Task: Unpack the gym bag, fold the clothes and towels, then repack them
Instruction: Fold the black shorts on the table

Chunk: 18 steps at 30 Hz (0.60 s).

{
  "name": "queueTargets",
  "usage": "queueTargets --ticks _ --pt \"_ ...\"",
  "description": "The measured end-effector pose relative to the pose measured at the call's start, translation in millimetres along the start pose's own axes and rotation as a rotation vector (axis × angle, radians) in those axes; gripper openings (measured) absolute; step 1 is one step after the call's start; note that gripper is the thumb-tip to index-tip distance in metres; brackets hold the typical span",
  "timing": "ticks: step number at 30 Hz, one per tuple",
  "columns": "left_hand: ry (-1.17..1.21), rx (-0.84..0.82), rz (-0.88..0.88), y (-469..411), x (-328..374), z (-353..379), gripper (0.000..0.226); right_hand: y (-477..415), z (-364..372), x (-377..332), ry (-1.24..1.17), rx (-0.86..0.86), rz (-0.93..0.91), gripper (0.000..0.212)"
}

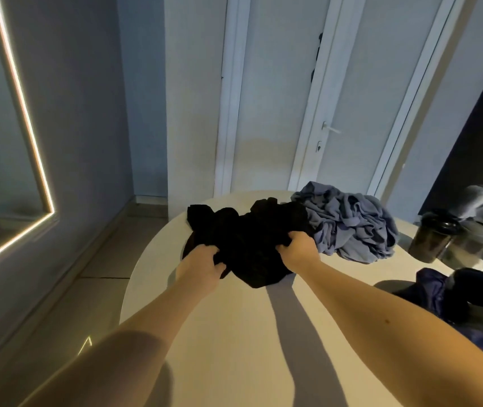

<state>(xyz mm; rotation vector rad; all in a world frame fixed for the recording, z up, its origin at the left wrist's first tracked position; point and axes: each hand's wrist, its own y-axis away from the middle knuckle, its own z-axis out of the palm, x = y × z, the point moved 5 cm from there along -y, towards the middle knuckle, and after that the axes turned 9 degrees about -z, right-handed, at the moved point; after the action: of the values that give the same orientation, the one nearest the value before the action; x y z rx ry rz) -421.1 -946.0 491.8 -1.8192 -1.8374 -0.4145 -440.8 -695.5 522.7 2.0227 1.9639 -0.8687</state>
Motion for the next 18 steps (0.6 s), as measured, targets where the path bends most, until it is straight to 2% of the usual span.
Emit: queueTargets --ticks 2,5,7,9,12,14,16,18 --pt "-0.041 0.061 0.032 6.3 -2.6 1.2 0.02 3.2 -1.5 7.5 -0.062 0.034 0.002 0.016" --pt "0.111 0.173 -0.002 4.4 -11.7 -8.0 0.015 1.9 -17.8 11.5 -0.26 0.12 0.049 0.007" --pt "0.268 0.206 -0.04 1.5 -14.3 -18.9 0.017 -0.9 -38.1 3.2 -0.508 0.223 0.088 0.012" --pt "0.307 0.16 -0.105 -1.7 -16.8 -26.6 0.028 -3.8 -65.9 -18.6 -0.744 0.311 0.06 0.02" --pt "0.175 -0.084 -0.112 -8.1 -22.7 -22.0 0.059 -7.4 -110.9 -59.8 -0.905 0.375 -0.075 0.025" --pt "0.08 -0.176 -0.099 -9.5 -27.6 -17.0 0.075 -9.6 -133.3 -79.7 -0.985 0.385 -0.099 0.022" --pt "-0.082 -0.147 -0.144 -4.1 -24.6 -22.1 0.079 -8.7 -148.1 -90.8 -1.117 0.368 -0.081 0.018" --pt "-0.259 0.0 -0.14 4.8 -7.9 -36.1 0.078 -6.9 -159.6 -98.1 -1.274 0.332 -0.058 0.015"
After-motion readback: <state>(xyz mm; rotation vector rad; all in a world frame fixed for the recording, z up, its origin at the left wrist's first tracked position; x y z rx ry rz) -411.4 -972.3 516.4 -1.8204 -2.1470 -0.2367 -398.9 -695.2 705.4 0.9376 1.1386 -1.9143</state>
